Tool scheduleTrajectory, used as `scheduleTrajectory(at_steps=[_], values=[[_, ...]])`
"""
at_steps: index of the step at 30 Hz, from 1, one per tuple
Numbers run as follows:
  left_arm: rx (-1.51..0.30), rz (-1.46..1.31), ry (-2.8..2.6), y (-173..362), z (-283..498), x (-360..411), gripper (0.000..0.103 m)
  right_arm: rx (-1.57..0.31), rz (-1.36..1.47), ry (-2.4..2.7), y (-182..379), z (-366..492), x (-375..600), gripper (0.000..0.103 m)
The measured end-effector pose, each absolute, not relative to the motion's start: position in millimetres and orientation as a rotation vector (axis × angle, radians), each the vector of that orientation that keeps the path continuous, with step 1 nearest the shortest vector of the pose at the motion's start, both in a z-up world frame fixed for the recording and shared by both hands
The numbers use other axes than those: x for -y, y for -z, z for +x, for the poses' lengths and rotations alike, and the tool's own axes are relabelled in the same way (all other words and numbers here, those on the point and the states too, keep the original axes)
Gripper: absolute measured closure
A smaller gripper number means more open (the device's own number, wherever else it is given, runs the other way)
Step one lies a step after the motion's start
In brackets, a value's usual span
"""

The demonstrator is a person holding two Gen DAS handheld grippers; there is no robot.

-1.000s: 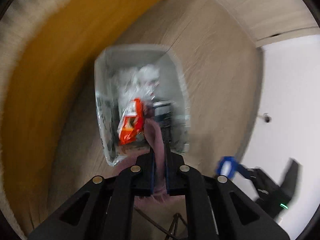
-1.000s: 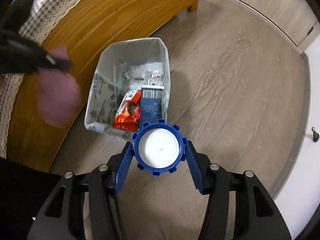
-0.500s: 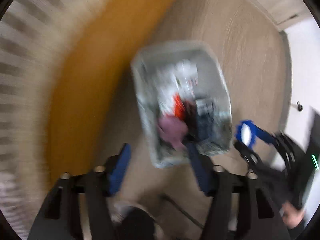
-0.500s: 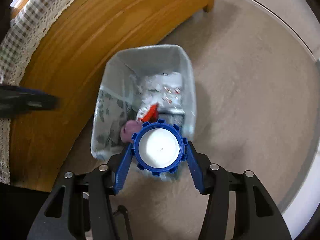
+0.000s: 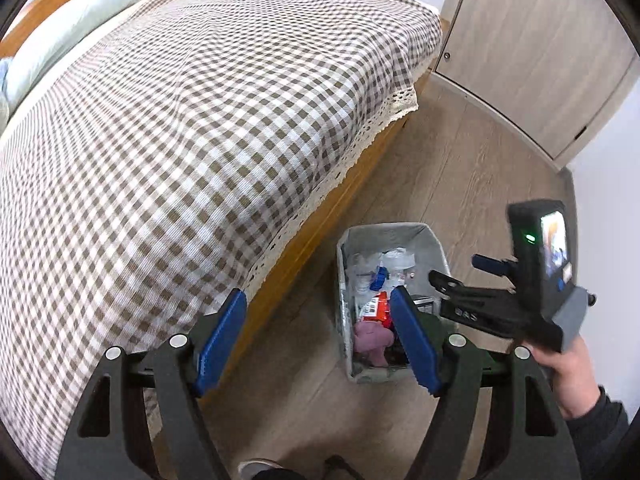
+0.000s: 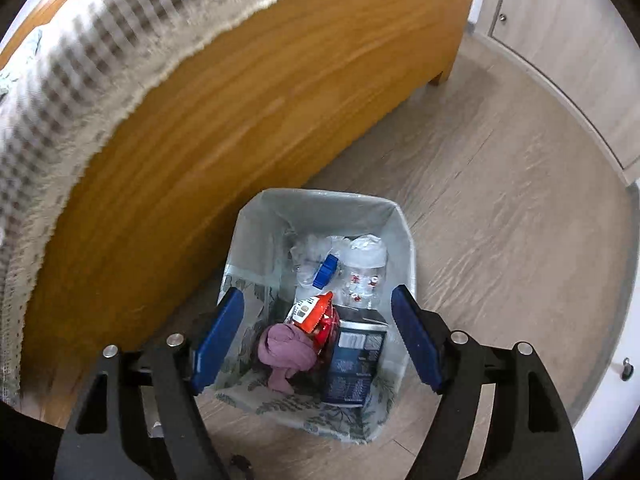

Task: Collect trash
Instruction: 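Move both tools back over the bed toward the remaining trash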

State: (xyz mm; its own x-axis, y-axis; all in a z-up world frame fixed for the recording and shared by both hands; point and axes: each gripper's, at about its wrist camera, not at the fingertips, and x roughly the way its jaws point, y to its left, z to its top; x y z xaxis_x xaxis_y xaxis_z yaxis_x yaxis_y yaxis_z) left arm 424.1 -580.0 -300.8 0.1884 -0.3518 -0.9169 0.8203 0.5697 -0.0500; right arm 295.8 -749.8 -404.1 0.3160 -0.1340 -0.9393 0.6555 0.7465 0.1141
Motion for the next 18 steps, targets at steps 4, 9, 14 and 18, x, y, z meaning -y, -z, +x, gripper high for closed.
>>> scheduleTrajectory(at_steps=[4, 9, 14, 18], values=[[-1.045, 0.463, 0.882, 279.1, 420.3, 563.5, 0.032, -1.112, 0.579, 0.571, 384.2, 274.1, 740.3, 0.030], [-1.007, 0.279, 0.964, 233.2, 415.7, 517.3, 0.032, -1.063, 0.534, 0.610, 338.4, 259.5, 722.7, 0.030], [-0.911, 0.227, 0.919, 191.9, 424.3, 444.3, 0.031, -0.963, 0.453, 0.609, 279.3, 265.4, 694.0, 0.030], [-0.842, 0.152, 0.745, 168.8, 451.5, 355.7, 0.028, -0.890, 0.401, 0.558, 240.1, 285.7, 656.4, 0.030]])
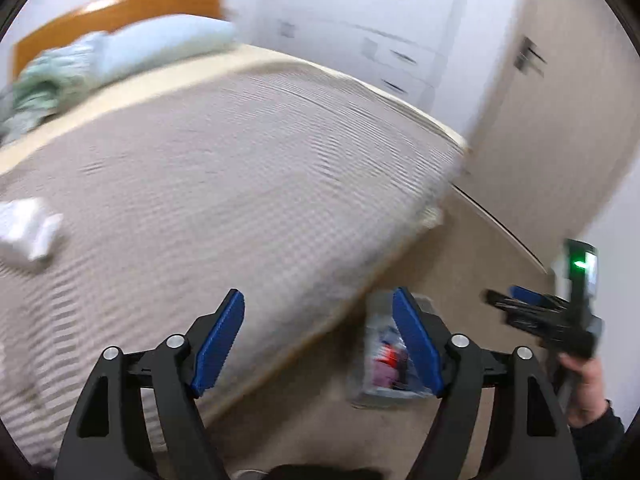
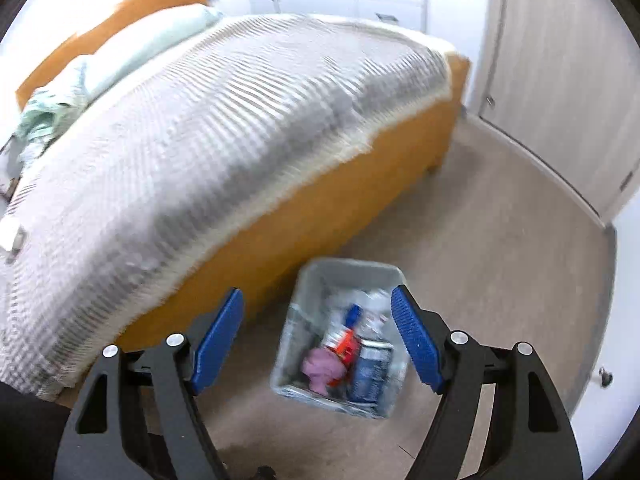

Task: Collect trash
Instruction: 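Move both tools back over the bed toward the remaining trash, then grasp the white milk carton with the right tool while the left tool grasps clear plastic packaging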

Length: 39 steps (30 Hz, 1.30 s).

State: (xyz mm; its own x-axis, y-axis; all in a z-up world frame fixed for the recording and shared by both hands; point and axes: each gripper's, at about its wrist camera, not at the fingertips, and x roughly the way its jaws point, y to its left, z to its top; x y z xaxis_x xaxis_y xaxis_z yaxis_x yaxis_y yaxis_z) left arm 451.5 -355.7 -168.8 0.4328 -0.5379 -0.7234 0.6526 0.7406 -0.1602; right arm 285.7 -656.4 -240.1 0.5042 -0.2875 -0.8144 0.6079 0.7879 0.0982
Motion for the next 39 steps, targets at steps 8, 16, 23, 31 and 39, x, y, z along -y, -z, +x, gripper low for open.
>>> scheduleTrajectory(at_steps=[8, 16, 23, 31, 39], values=[[-0.858, -0.068, 0.295, 168.6, 531.2, 125.4, 0.025, -0.825, 0.273, 0.362, 190.5, 343.6, 561.5, 0.030], [-1.065, -0.496, 0.359, 237.6, 608.0, -11.2, 0.025, -0.884, 0.186, 0.234, 198.3, 394.0, 491.3, 0.030], [-1.141, -0.889, 0.509, 291.0, 631.2, -30.2, 0.058, -0.926, 0.095, 0.174, 196.6, 424.3, 444.9, 0.030], [-0.890, -0.676, 0.430, 209.6, 600.7, -22.9, 0.074, -0.950, -0.021, 0.009, 195.8, 503.2, 392.9, 0.030], [-0.672, -0.365, 0.059, 149.9, 605.1, -62.9, 0.074, -0.916, -0.239, -0.366, 181.8, 644.5, 278.6, 0.021]])
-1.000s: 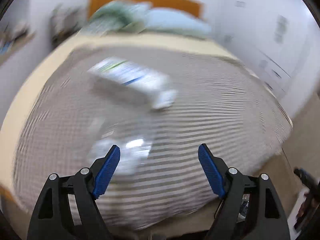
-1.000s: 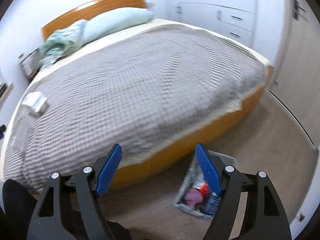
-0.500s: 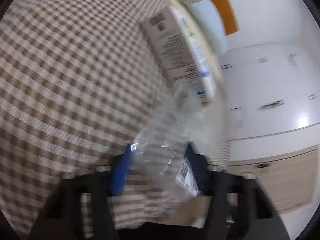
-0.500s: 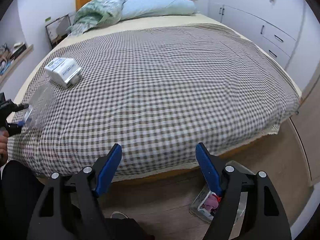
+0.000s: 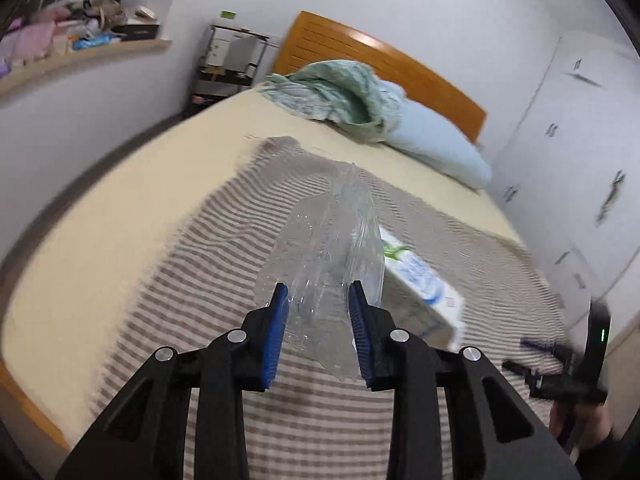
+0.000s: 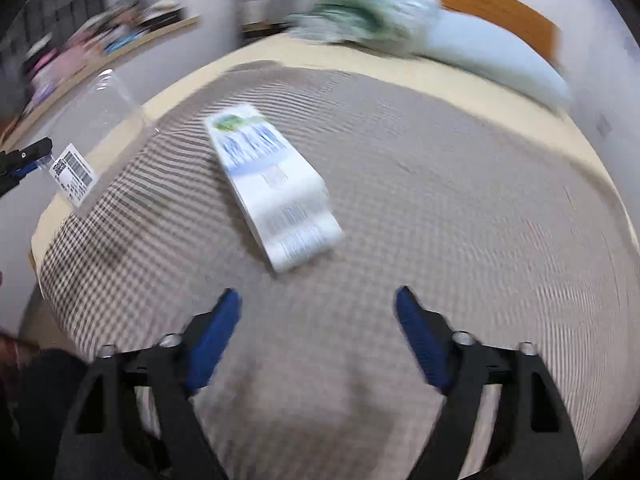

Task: Collect trash
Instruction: 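Grasp the white milk carton with the right tool while the left tool grasps clear plastic packaging, then carry the carton and packaging to the wastebasket and open both tools over it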

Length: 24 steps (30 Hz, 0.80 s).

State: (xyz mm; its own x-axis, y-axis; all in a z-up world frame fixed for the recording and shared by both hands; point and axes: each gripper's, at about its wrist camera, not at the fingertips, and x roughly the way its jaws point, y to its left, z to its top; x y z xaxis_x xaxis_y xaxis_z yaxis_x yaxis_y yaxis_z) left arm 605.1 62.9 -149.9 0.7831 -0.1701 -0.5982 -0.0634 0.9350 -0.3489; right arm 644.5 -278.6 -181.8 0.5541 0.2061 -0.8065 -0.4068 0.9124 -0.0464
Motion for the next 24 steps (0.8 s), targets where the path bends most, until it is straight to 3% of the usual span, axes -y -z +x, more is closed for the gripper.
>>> scheduleTrajectory(at_steps=[7, 11, 12, 13, 24], values=[[-0.688, -0.302, -0.018, 155.1, 611.0, -83.9, 0.074, -1.033, -0.459, -0.497, 216.7, 745.1, 194.7, 0.021], [-0.699, -0.277, -0.034, 154.5, 608.9, -92.2, 0.074, -1.105, -0.510, -0.500, 245.9, 751.9, 190.5, 0.020], [-0.701, -0.270, -0.035, 155.4, 610.1, -89.8, 0.074, -1.103, -0.481, -0.519, 249.8, 747.0, 194.4, 0.020], [-0.703, -0.263, -0.031, 155.7, 611.3, -86.9, 0.074, -1.099, -0.441, -0.535, 250.4, 741.8, 199.8, 0.028], [-0.696, -0.178, 0.111, 127.2, 575.4, -3.9, 0.074, -0.982, -0.060, -0.194, 211.6, 566.9, 360.8, 0.033]])
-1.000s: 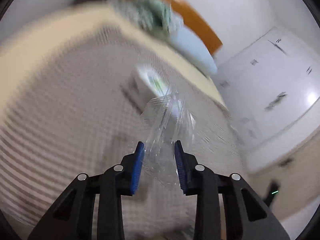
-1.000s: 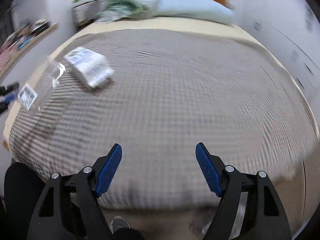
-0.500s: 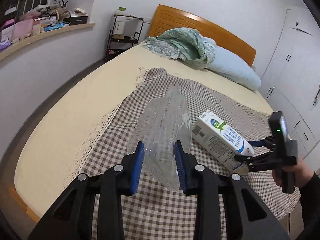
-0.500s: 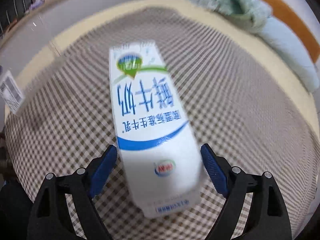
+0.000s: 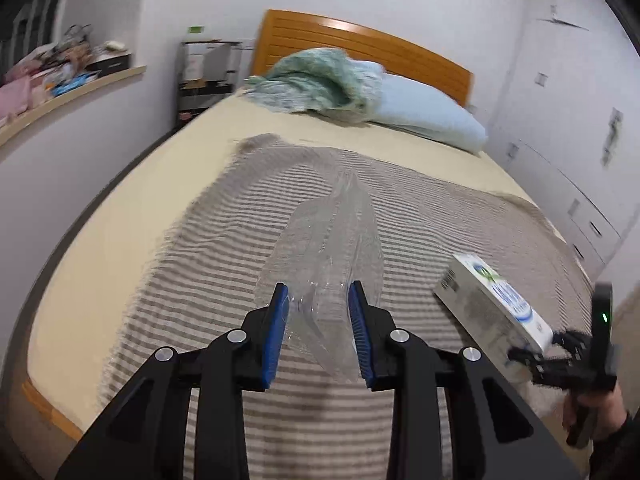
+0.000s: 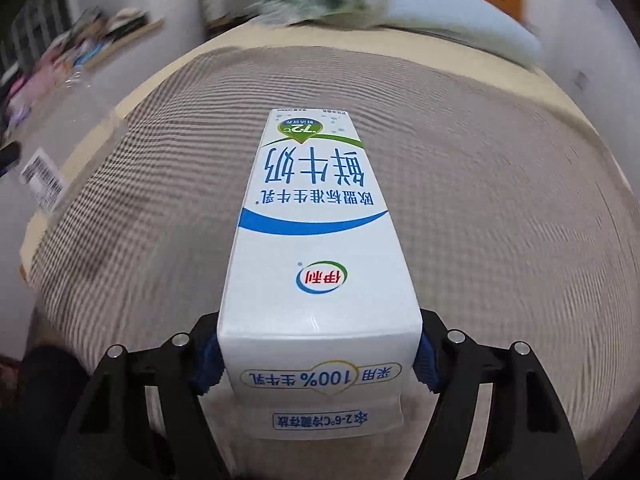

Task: Collect trash
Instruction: 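Carry the carton and packaging to the wastebasket and open both tools over it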

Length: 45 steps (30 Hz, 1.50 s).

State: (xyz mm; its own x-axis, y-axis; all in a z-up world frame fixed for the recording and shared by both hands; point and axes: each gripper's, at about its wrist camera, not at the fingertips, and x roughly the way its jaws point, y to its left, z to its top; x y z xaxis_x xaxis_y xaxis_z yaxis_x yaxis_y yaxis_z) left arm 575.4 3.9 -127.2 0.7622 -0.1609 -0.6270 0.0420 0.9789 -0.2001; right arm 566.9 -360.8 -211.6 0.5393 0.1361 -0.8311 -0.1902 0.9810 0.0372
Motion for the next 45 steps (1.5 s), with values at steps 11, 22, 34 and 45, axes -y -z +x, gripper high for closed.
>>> scheduleTrajectory(at_steps=[11, 22, 34, 45], values=[[-0.775, 0.008, 0.584, 129.8, 503.5, 233.8, 0.074, -0.893, 0.317, 0.526, 223.4, 248.1, 623.5, 0.032], [-1.214, 0.396, 0.983, 272.3, 419.0, 537.6, 0.074, -1.037, 0.656, 0.705, 344.8, 107.1, 682.7, 0.032], [-1.560, 0.641, 0.750, 489.7, 415.8, 690.2, 0.073, -1.084, 0.729, 0.679, 412.8, 140.7, 726.6, 0.032], [-1.514, 0.590, 0.866, 445.1, 431.9, 695.0, 0.060, -1.131, 0.541, 0.681, 468.7, 228.9, 712.8, 0.032]])
